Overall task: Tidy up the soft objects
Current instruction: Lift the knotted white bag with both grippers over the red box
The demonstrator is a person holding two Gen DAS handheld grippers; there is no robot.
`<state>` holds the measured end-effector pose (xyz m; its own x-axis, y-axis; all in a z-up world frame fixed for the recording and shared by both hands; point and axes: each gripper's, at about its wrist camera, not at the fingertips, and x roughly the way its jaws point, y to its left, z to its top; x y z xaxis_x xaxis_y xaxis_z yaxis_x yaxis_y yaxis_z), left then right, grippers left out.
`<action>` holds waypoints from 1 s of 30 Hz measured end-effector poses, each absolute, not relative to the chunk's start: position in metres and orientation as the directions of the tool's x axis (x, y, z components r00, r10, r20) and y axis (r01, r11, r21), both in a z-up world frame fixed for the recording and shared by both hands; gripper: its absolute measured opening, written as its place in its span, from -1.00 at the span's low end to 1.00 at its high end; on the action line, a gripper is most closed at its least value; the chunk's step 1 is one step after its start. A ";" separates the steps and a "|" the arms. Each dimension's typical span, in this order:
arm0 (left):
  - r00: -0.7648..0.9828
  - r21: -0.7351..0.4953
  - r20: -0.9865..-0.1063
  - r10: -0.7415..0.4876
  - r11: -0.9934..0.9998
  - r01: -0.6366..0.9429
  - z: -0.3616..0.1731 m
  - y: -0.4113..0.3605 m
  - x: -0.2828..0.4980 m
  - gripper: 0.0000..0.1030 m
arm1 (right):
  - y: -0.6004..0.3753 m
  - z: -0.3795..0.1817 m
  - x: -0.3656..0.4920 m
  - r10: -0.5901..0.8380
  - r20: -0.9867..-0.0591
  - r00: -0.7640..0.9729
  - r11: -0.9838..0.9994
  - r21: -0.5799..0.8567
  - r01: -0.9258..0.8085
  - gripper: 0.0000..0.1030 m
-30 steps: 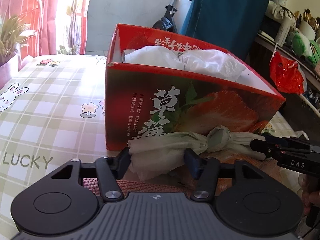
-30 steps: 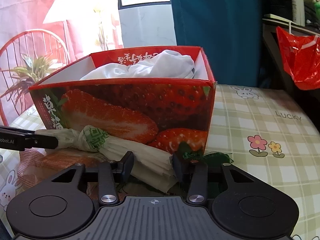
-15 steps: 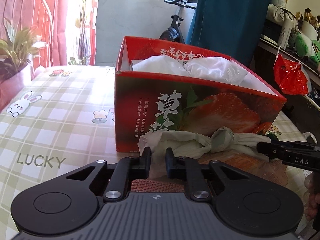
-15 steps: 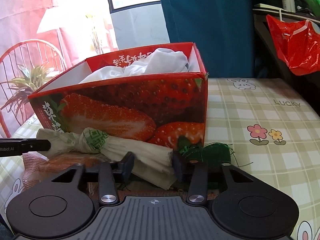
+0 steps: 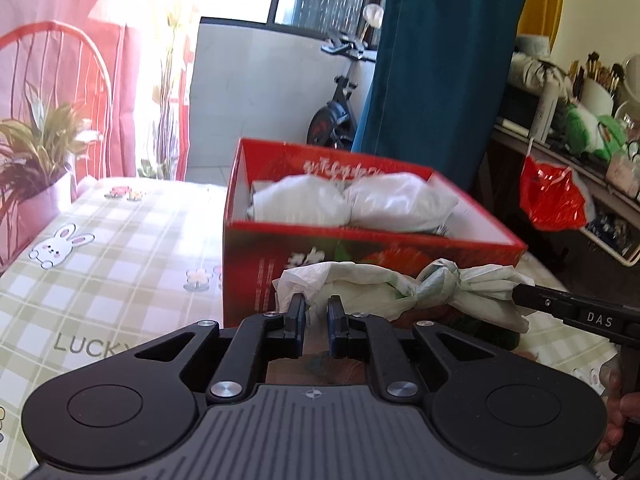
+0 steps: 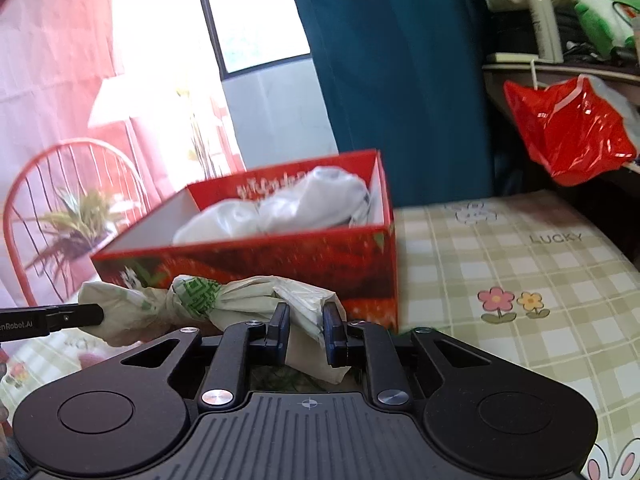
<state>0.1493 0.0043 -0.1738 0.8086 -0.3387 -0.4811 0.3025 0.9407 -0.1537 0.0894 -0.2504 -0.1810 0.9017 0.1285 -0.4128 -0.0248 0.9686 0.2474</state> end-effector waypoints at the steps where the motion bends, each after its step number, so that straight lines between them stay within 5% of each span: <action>1: 0.813 -0.154 -0.474 -0.339 0.941 0.303 -0.171 0.004 0.147 -0.76 | -0.251 -0.178 0.087 0.129 -0.404 0.906 0.968 0.249 -0.027 -0.69; 17: 0.849 -0.111 -0.414 -0.328 0.944 0.310 -0.130 -0.006 0.164 -0.76 | -0.253 -0.137 0.091 0.112 -0.314 0.943 0.966 0.258 -0.028 -0.69; 30: 0.791 -0.123 -0.517 -0.327 0.943 0.309 -0.128 -0.022 0.251 -0.76 | -0.259 -0.122 0.167 0.044 -0.380 0.924 0.977 0.207 0.039 -0.69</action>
